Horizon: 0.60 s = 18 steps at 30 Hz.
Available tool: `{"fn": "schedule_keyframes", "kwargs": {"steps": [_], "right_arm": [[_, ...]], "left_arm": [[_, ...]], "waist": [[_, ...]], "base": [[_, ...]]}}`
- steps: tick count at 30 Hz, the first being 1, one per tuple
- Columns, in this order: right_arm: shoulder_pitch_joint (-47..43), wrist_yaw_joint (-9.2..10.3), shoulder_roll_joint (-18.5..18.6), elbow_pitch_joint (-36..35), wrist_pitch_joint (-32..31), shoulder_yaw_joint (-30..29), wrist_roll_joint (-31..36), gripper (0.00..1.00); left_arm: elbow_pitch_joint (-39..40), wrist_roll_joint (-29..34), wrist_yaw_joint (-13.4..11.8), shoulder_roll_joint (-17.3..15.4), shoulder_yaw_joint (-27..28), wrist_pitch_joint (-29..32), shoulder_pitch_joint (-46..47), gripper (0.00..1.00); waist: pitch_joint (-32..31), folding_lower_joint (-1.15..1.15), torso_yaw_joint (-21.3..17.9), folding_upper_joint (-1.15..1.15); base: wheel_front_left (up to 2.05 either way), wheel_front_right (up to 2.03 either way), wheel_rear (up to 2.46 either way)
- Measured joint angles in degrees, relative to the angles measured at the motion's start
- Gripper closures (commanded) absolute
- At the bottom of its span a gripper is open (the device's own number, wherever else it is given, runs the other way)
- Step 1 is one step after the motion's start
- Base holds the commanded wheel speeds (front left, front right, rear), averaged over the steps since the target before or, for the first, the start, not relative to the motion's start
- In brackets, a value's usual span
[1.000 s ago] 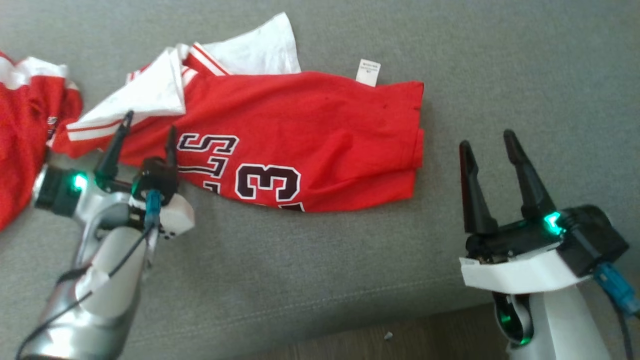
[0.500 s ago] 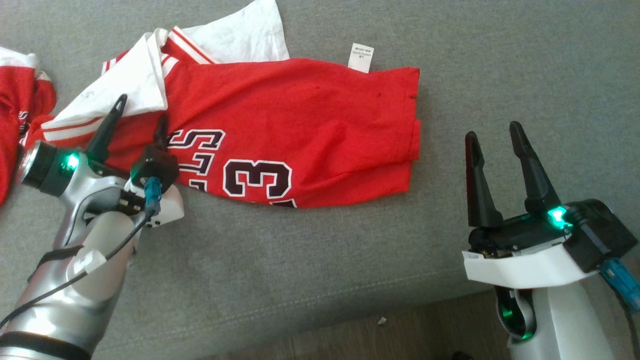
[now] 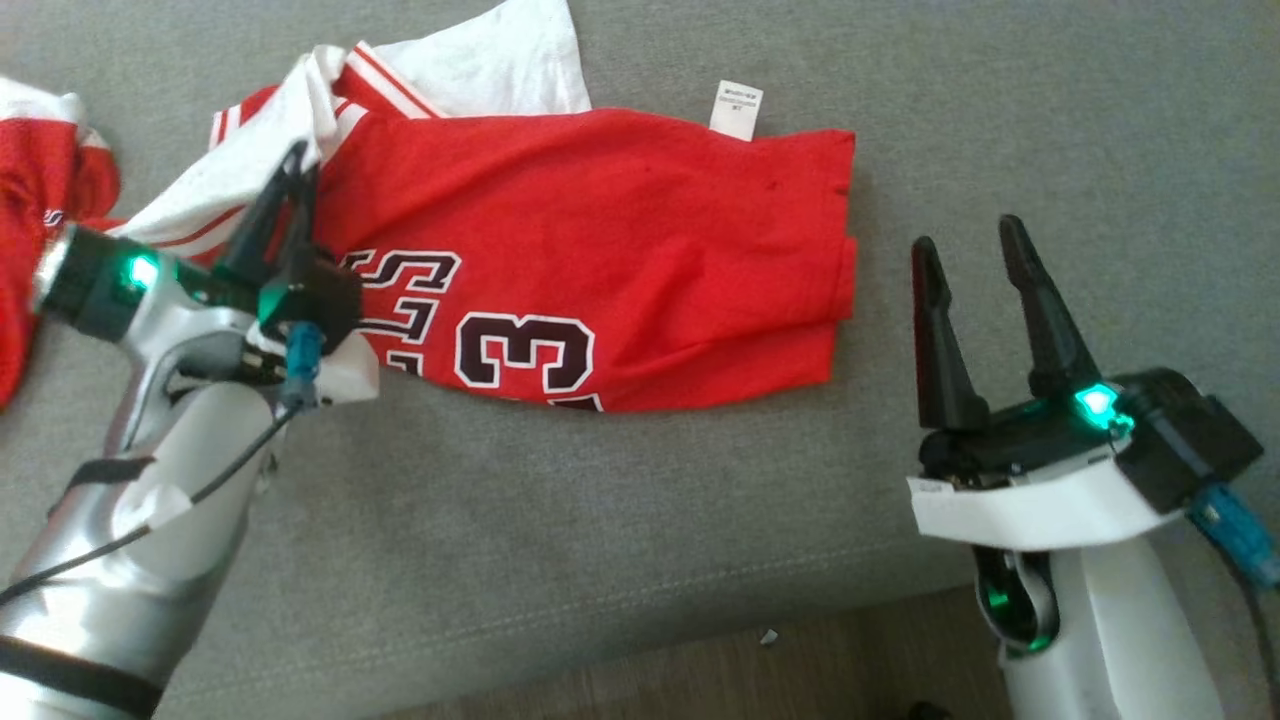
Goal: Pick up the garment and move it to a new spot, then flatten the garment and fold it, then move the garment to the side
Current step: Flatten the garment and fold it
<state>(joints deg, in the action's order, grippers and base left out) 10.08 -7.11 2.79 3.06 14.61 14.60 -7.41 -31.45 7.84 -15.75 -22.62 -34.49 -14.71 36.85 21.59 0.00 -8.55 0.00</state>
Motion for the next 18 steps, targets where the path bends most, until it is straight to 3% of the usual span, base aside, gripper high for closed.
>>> {"fn": "schedule_keyframes", "kwargs": {"steps": [4, 8, 12, 18], "right_arm": [[3.0, 0.0, 0.0, 6.0, 0.0, -0.5, -11.3, 0.0], [8.8, 0.0, 0.2, 20.7, -0.4, 0.3, -15.6, 0.0], [17.7, 0.0, 0.3, 30.2, -7.4, 2.0, -22.0, 0.0], [26.8, 0.0, 2.7, 33.6, -18.4, 2.6, -29.6, 0.0]], "left_arm": [[6.5, -2.7, -1.9, -1.8, 0.4, 0.0, -0.4, 1.0], [10.4, -4.8, -3.5, -3.4, 1.0, 0.0, -2.6, 1.0], [12.6, -5.5, -4.5, -4.4, 1.1, 0.0, -4.8, 1.0], [14.5, -5.9, -5.5, -4.6, 0.7, 0.0, -4.9, 1.0]], "waist": [[0.0, 0.0, 1.0, 0.0], [-0.2, 0.0, 2.2, 0.0], [-0.4, 0.0, 3.5, 0.0], [-0.3, 0.0, 5.3, 0.0]], "base": [[0.0, 0.0, 0.0], [0.0, 0.0, 0.0], [0.0, 0.0, 0.0], [0.0, 0.0, 0.0]]}}
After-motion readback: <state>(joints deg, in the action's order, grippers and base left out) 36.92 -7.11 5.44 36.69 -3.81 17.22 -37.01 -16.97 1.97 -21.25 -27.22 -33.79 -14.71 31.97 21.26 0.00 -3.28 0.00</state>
